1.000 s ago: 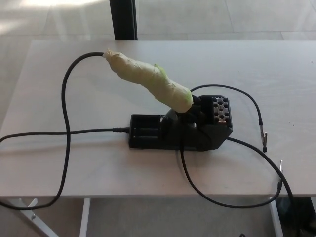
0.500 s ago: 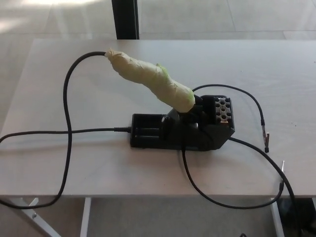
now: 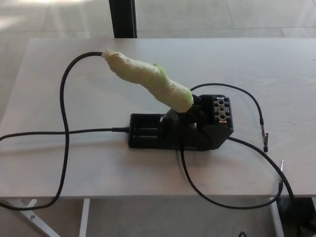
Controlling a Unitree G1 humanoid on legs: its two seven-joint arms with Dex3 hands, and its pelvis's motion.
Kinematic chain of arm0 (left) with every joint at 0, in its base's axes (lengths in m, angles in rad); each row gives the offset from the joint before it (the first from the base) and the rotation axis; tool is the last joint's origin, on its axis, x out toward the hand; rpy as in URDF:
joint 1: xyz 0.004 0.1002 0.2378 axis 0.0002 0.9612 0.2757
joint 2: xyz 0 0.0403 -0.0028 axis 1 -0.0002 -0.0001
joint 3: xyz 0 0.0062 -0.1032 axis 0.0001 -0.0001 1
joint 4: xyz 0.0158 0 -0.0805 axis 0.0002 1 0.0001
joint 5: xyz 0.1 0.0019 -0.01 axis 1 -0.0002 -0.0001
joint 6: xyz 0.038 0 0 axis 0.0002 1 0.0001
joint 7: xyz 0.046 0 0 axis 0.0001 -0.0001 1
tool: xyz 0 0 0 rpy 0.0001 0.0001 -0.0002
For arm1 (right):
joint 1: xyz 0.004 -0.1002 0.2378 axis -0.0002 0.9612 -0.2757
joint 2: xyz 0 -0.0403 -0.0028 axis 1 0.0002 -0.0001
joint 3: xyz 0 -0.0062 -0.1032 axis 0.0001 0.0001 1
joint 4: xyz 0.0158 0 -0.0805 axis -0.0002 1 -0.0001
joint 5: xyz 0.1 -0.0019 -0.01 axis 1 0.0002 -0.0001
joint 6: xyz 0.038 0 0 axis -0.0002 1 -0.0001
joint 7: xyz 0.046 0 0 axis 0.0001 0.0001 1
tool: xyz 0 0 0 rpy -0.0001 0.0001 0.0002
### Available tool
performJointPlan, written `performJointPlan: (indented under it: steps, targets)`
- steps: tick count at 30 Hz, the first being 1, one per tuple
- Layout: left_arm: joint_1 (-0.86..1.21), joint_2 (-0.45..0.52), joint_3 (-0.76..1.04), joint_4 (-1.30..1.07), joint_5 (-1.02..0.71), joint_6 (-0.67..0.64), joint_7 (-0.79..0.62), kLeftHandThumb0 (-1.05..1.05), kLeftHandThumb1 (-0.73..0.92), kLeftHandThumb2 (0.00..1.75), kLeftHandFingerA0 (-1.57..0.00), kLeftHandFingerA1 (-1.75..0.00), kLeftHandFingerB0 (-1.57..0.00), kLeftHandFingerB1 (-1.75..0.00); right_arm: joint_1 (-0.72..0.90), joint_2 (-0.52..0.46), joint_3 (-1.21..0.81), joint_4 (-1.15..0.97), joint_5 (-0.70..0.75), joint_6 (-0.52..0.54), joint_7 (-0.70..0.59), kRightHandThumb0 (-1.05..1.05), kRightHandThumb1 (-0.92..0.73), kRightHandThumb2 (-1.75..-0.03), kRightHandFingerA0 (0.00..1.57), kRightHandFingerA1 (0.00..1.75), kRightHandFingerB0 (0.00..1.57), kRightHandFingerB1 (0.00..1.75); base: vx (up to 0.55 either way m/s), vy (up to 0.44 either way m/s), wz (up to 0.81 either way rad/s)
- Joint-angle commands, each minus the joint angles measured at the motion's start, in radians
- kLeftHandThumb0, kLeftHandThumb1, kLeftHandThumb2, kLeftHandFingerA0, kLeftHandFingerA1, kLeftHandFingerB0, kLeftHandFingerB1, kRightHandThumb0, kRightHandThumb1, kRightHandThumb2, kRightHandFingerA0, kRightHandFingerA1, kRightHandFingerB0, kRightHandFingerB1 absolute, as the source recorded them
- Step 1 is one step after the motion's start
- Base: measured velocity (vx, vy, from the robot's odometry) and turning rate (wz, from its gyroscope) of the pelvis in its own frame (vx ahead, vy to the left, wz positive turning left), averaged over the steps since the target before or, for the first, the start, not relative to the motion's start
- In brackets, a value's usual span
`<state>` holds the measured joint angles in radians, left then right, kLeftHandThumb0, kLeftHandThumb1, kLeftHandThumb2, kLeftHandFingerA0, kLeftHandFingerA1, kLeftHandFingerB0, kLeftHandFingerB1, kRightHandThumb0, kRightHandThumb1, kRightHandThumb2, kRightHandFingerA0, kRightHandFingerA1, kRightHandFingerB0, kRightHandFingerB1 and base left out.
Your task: Use the left hand of the robot to grab the soldering gun kept on the middle of the table and pull it out of its base and keep it on the left side of the base
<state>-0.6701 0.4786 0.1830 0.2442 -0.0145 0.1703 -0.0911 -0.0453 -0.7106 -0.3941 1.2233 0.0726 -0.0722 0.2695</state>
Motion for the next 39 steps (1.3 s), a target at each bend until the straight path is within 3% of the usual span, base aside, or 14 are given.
performJointPlan:
  steps: [1, 3, 4, 5, 6, 16, 17, 19, 30, 31, 32, 37, 38, 39]
  targets:
    - [-0.167, 0.078, -0.359, -0.127, 0.428, -0.015, -0.042, -0.66, 0.8, 0.64, -0.52, -0.58, -0.44, -0.43, -0.009, -0.054, 0.027, -0.003, -0.013, -0.011, 0.037, -0.68, -0.5, -0.85, 0.29, 0.58, 0.18, 0.44, 0.0, 0.0, 0.0]
    - [-0.177, 0.074, -0.434, -0.157, 0.492, -0.016, -0.066, -0.72, 0.83, 0.65, -0.5, -0.6, -0.46, -0.43, -0.011, -0.057, 0.026, -0.004, -0.01, -0.005, 0.042, -0.65, -0.49, -0.86, 0.29, 0.58, 0.18, 0.44, 0.0, 0.0, 0.0]
    - [-0.188, 0.069, -0.495, -0.152, 0.554, -0.077, -0.062, -0.79, 0.67, 0.88, -0.53, -0.64, -0.45, -0.51, -0.014, -0.058, 0.028, 0.003, -0.011, -0.007, 0.045, -0.66, -0.49, -0.86, 0.3, 0.58, 0.19, 0.45, 0.0, 0.0, 0.0]
    - [-0.191, 0.07, -0.517, -0.15, 0.576, -0.101, -0.056, -0.79, 0.67, 0.88, -0.53, -0.64, -0.45, -0.51, -0.016, -0.059, 0.029, 0.005, -0.012, -0.008, 0.047, -0.66, -0.49, -0.86, 0.3, 0.58, 0.19, 0.45, 0.0, 0.0, 0.0]
    - [-0.194, 0.06, -0.555, -0.154, 0.605, -0.137, -0.051, -0.73, 0.83, 0.64, -0.6, -0.59, -0.52, -0.42, -0.018, -0.059, 0.024, 0.007, -0.006, -0.008, 0.052, -0.62, -0.62, -0.59, 0.35, 0.54, 0.3, 0.34, 0.0, 0.0, 0.0]
    - [-0.191, 0.091, -0.836, -0.151, 0.819, -0.313, -0.098, -0.77, 0.89, 0.67, -0.61, -0.52, -0.46, -0.38, -0.042, -0.065, 0.038, 0.004, -0.017, -0.011, 0.046, -0.62, -0.62, -0.59, 0.36, 0.55, 0.34, 0.35, 0.0, 0.0, 0.0]
    - [-0.183, 0.088, -0.854, -0.152, 0.817, -0.31, -0.111, -0.77, 0.88, 0.66, -0.62, -0.51, -0.47, -0.38, -0.046, -0.066, 0.04, 0.004, -0.017, -0.008, 0.045, -0.65, -0.48, -0.85, 0.32, 0.6, 0.28, 0.48, 0.0, 0.0, 0.0]
    - [-0.17, 0.084, -0.891, -0.158, 0.817, -0.296, -0.137, -0.76, 0.89, 0.66, -0.56, -0.52, -0.45, -0.38, -0.048, -0.068, 0.041, 0.004, -0.018, -0.006, 0.042, -0.62, -0.62, -0.59, 0.36, 0.55, 0.35, 0.35, 0.0, 0.0, 0.0]
    - [-0.17, 0.118, -0.996, -0.129, 0.852, -0.279, -0.126, -0.78, 0.92, 0.73, -0.56, -0.52, -0.46, -0.4, -0.067, -0.087, 0.056, 0.008, -0.029, -0.005, 0.035, -0.6, -0.63, -0.59, 0.47, 0.55, 0.37, 0.35, 0.0, 0.0, 0.0]
    - [-0.172, 0.12, -1.002, -0.128, 0.858, -0.275, -0.125, -0.76, 0.77, 1.15, -0.51, -0.62, -0.38, -0.52, -0.066, -0.087, 0.056, 0.007, -0.027, -0.006, 0.038, -0.61, -0.63, -0.59, 0.47, 0.55, 0.36, 0.35, 0.0, 0.0, 0.0]
    - [-0.177, 0.121, -1.008, -0.123, 0.861, -0.271, -0.12, -0.79, 0.92, 0.73, -0.57, -0.52, -0.46, -0.39, -0.064, -0.088, 0.056, 0.005, -0.026, -0.006, 0.039, -0.61, -0.63, -0.59, 0.47, 0.55, 0.36, 0.35, 0.0, 0.0, 0.0]
    - [-0.212, 0.11, -1.015, -0.113, 0.844, -0.247, -0.122, -0.8, 0.92, 0.73, -0.55, -0.52, -0.47, -0.39, -0.062, -0.087, 0.059, 0.003, -0.029, -0.012, 0.035, -0.61, -0.64, -0.59, 0.48, 0.55, 0.37, 0.35, 0.0, 0.0, 0.0]
    - [-0.221, 0.106, -1.015, -0.118, 0.837, -0.246, -0.128, -0.75, 0.75, 1.15, -0.51, -0.62, -0.4, -0.53, -0.061, -0.089, 0.062, 0.001, -0.032, -0.015, 0.035, -0.61, -0.64, -0.6, 0.47, 0.55, 0.36, 0.35, 0.0, 0.0, 0.0]
    - [-0.225, 0.108, -1.017, -0.122, 0.836, -0.246, -0.129, -0.75, 0.75, 1.15, -0.51, -0.62, -0.4, -0.53, -0.061, -0.092, 0.064, -0.001, -0.034, -0.015, 0.036, -0.61, -0.64, -0.6, 0.47, 0.55, 0.36, 0.35, 0.0, 0.0, 0.0]
